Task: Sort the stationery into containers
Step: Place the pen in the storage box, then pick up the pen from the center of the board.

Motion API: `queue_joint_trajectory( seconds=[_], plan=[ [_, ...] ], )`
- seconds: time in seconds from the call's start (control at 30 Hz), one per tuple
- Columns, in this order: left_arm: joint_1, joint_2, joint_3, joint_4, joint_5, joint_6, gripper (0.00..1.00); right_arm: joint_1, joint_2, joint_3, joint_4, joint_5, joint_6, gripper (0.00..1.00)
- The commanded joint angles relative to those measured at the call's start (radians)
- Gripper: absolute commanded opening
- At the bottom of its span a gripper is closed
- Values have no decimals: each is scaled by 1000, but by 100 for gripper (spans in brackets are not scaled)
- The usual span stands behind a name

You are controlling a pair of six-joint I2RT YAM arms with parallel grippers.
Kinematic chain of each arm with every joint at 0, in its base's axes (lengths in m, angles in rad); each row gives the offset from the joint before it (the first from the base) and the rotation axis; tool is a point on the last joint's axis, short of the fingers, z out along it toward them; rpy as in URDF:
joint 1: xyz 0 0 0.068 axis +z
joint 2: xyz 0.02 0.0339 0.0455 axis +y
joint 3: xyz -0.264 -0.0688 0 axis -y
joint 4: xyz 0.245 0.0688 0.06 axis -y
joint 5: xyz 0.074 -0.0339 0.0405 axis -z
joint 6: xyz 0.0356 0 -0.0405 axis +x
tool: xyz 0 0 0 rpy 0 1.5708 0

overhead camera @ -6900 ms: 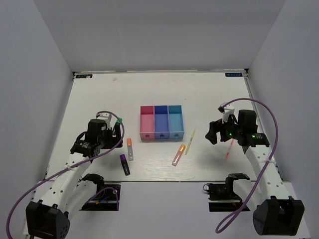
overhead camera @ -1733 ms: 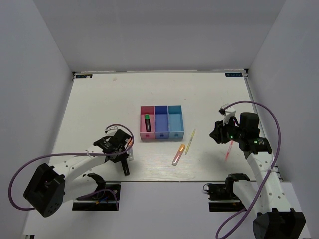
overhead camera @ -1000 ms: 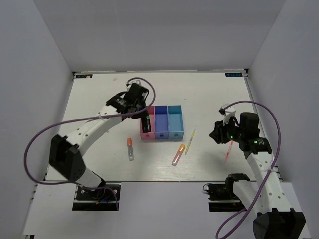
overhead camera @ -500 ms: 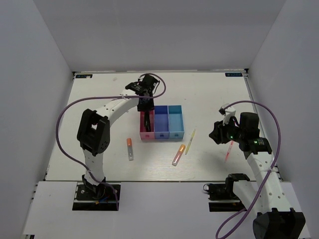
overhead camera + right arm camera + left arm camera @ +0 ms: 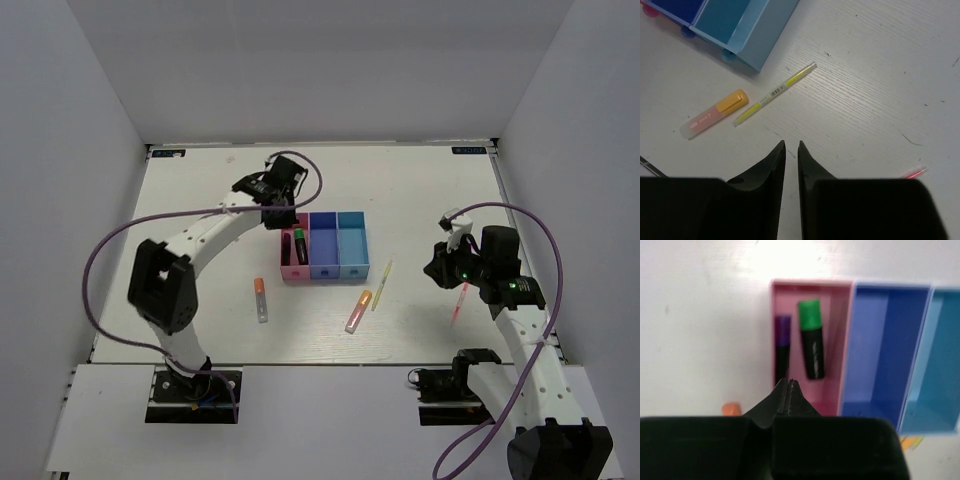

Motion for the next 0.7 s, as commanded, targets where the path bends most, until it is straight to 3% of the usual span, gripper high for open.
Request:
queue_joint_trajectory(
  seconds=[0.0,0.07,0.1,0.13,0.17,0.2,0.27,0.33,0.67],
  plan=[
    [-10,-271,-170,7,-48,-14,0,2,0,10,5,-21,-5,15],
    [-1,-330,-347,24,-66,-33,17,4,5,11,2,-21,-7,2],
    [6,-403,-388,30,-61,-51,29,2,12,13,0,-21,-7,3],
    [9,-419,-420,30,-61,-62,35,2,14,13,0,-15,-7,10],
    [10,-432,-481,30,-49,-63,45,2,17,16,-3,-10,-7,27],
    [10,-448,-524,32,-43,-75,51,2,28,19,-3,-7,-5,55],
    [9,-447,-569,33,-17,-98,55,4,31,17,-6,-2,-5,61],
    [3,-435,-609,59,-9,-111,59,2,37,17,-4,-1,-7,61],
    [-5,-292,-678,150,32,-128,59,-1,40,14,-3,18,-2,61]
  ],
)
